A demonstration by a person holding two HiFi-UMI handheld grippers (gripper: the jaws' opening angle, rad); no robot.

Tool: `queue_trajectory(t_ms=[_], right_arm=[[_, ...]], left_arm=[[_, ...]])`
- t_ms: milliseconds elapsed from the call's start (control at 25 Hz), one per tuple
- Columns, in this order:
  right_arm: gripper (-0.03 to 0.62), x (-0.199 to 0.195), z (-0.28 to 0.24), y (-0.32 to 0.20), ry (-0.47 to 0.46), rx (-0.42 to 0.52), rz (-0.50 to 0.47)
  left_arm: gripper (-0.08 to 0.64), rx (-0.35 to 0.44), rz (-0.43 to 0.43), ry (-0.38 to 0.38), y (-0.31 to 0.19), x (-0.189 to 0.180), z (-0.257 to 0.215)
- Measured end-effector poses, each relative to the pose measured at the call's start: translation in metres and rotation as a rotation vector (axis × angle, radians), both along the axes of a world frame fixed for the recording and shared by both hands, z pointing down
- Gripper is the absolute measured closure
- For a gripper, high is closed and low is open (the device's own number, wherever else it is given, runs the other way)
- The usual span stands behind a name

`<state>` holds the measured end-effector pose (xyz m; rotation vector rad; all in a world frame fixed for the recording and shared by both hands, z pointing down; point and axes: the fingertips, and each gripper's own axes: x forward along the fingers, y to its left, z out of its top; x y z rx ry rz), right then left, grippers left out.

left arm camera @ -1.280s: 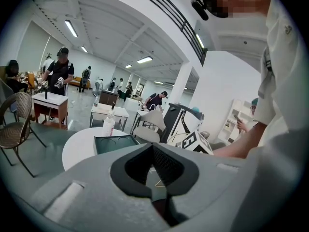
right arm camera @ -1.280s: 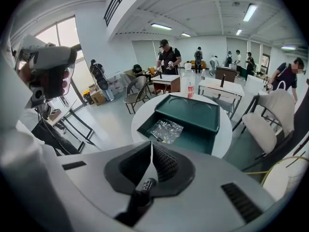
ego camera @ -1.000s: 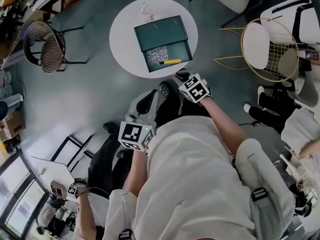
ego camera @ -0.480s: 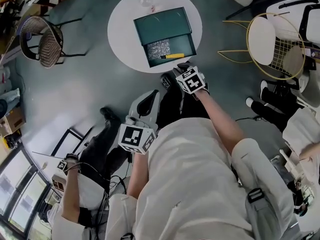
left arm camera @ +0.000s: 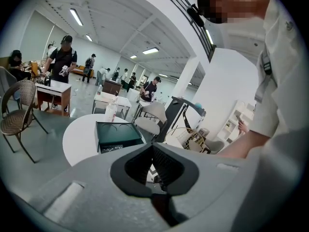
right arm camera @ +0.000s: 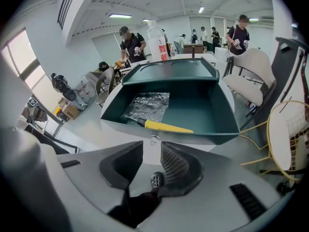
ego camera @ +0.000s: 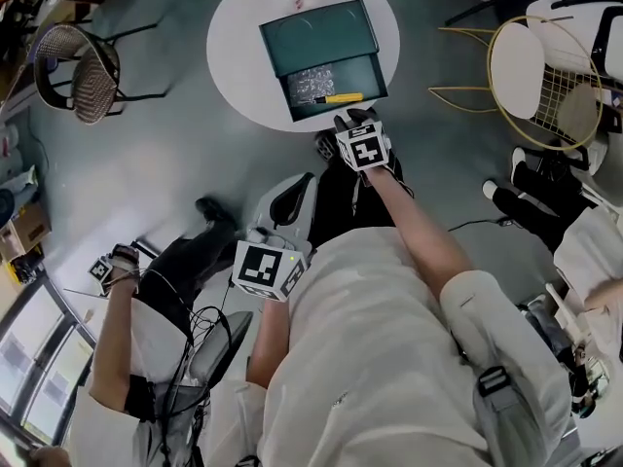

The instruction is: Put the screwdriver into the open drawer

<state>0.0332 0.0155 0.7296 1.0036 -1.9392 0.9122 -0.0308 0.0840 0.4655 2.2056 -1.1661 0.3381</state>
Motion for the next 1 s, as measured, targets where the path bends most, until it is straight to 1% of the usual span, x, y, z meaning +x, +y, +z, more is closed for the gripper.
queue_trajectory(t_ms=[120,240,320,560,840,1000], right_arm=[[0.460,0.001,0.005,-0.002,0.002,0.000,0.029],[0.460,-0.002,0.008,-0.004,-0.023,-0.014,0.056],[0.465,-0.004,0.011,-0.004,-0.021,-0.014,0.054],[0.514,-0.002,0.013,-0.005,-0.004,-0.015,0.060],[0.518,-0.002,0.013,-0.004,-0.011,-0.022,0.044],[0.520,-0.003,0.008,-0.006,-0.020,0.001,0.036]], left_arm=[[0.548,-0.004,0.001,-0.003,0.003,0.000,0.001],[0.548,-0.009,0.000,-0.005,0.007,-0.001,0.002],[0.548,-0.011,-0.002,-0.005,0.009,-0.002,0.004],[0.548,-0.018,0.000,0.002,0.011,-0.001,0.004],[0.548,-0.017,-0.017,0.006,0.012,-0.006,0.003],[0.548,-0.015,-0.031,0.006,0.011,-0.011,0.004]])
